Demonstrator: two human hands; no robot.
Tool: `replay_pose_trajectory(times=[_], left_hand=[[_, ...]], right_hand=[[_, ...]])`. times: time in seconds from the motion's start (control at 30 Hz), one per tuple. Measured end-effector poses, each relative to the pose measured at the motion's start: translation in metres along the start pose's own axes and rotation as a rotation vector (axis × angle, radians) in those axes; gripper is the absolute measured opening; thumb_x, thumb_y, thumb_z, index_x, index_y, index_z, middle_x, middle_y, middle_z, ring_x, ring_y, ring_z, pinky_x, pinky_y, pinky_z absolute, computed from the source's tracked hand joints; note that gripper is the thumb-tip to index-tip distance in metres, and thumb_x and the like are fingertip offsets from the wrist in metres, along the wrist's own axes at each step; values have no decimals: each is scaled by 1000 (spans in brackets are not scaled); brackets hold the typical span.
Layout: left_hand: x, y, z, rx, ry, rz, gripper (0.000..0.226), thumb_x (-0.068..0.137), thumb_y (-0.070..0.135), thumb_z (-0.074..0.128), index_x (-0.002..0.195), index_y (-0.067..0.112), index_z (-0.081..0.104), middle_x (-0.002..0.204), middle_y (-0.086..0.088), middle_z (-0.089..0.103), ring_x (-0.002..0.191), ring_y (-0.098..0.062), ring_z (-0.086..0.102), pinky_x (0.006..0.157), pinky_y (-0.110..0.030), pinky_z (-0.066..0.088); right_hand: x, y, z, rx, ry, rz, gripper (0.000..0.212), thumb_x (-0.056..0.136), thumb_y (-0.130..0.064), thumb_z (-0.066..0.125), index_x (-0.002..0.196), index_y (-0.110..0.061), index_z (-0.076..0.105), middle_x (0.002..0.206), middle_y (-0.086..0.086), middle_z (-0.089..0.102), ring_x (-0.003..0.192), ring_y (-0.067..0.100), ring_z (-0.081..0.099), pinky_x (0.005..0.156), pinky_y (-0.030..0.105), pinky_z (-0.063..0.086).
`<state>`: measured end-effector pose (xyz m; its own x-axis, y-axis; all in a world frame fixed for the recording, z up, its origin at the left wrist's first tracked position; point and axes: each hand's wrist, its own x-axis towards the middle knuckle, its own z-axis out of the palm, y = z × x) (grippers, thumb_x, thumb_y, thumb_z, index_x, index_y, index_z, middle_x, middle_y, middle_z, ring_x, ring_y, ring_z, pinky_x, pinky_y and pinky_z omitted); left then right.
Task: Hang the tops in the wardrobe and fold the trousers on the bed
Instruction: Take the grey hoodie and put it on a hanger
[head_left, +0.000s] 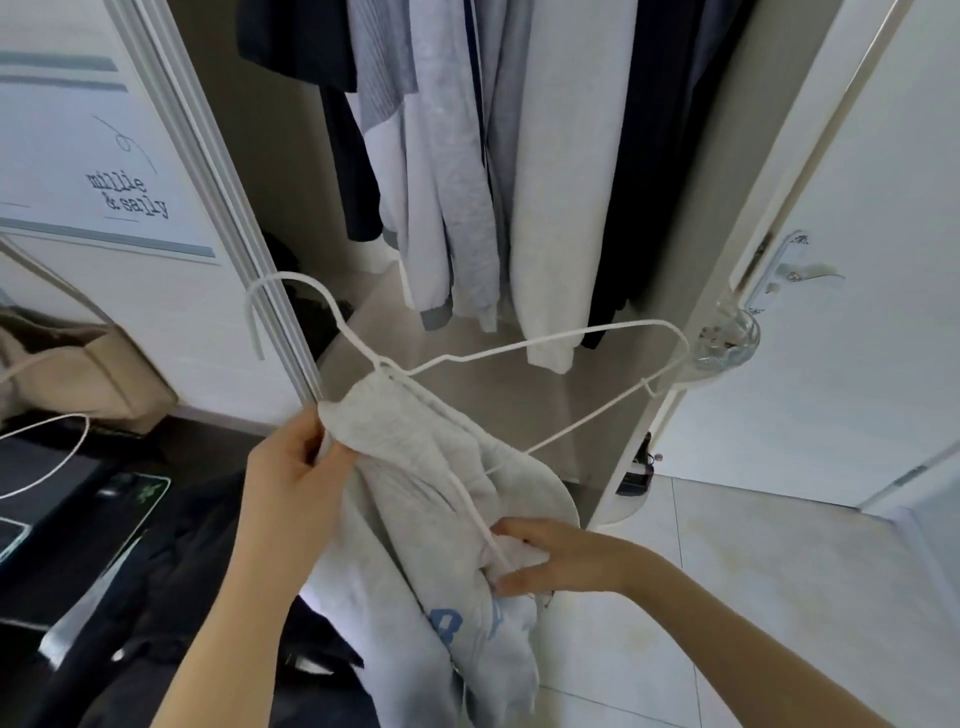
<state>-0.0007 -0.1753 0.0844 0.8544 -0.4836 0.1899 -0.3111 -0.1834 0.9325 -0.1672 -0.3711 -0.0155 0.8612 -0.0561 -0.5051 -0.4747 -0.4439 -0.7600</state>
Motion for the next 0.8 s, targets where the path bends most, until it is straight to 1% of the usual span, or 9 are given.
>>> replay_pose_trajectory(times=[0.1,0.23,0.33,0.4,0.47,0.53,0.63,0.73,0.8], left_hand=[[-13,-7,-10,-62,-14,-68,31,93,34,61,77,8,61,76,-27,53,67,-20,47,65,-38,42],[-24,-23,-32,-35,-4,-115,35,92,34,63,79,2,58,78,-35,48,67,-24,44,64,-40,39],[-28,-35,-49,59,39,-108,46,88,36,64,77,-7,52,71,-35,44,61,-21,38,60,-33,32],[-29,-41,-57,97,65,-107,46,85,36,66,75,-6,53,71,-34,45,59,-19,37,58,-30,30],[-29,-46,-62,141,72,-100,35,85,32,70,74,1,57,75,-33,50,62,-17,40,59,-28,32],[-29,-53,-70,195,93,-83,24,84,22,72,73,5,61,75,-34,52,61,-20,40,54,-28,31],[-30,-63,-86,300,102,-37,27,83,15,73,68,-2,58,63,-33,47,55,-37,35,49,-43,31],[-29,-74,-95,344,54,-20,24,83,10,73,62,17,62,51,-16,48,45,-18,38,41,-21,32],[-30,-72,-87,423,-31,62,33,82,12,68,55,27,58,45,2,44,44,-16,39,47,-20,34]], right_hand=[[6,26,15,-354,-66,178,63,70,-66,63,127,-48,44,127,-2,50,123,25,40,106,45,31],[2,34,17,-748,74,18,45,77,-57,55,118,-41,46,112,-10,54,109,19,28,88,39,18],[-7,34,-3,-979,231,-107,41,83,-47,50,124,-39,50,121,-20,52,121,24,29,97,42,17],[-14,34,-8,-1061,179,-153,45,84,-45,50,128,-35,49,128,-18,49,129,26,24,104,47,16],[-19,31,-11,-1150,186,-172,43,88,-45,48,129,-34,48,128,-13,50,127,27,30,105,47,21],[-18,26,-16,-1185,304,-180,38,93,-46,45,129,-35,49,124,-10,53,118,28,40,99,43,30],[-21,15,-30,-1157,495,-252,30,90,-43,59,118,-34,60,109,-11,60,100,23,51,83,39,47],[-28,5,-41,-1095,598,-312,24,80,-34,74,102,-29,68,98,-10,64,91,22,56,72,36,52],[-33,-3,-50,-1106,636,-335,24,73,-24,81,96,-24,71,94,-6,67,89,25,60,70,38,53]])
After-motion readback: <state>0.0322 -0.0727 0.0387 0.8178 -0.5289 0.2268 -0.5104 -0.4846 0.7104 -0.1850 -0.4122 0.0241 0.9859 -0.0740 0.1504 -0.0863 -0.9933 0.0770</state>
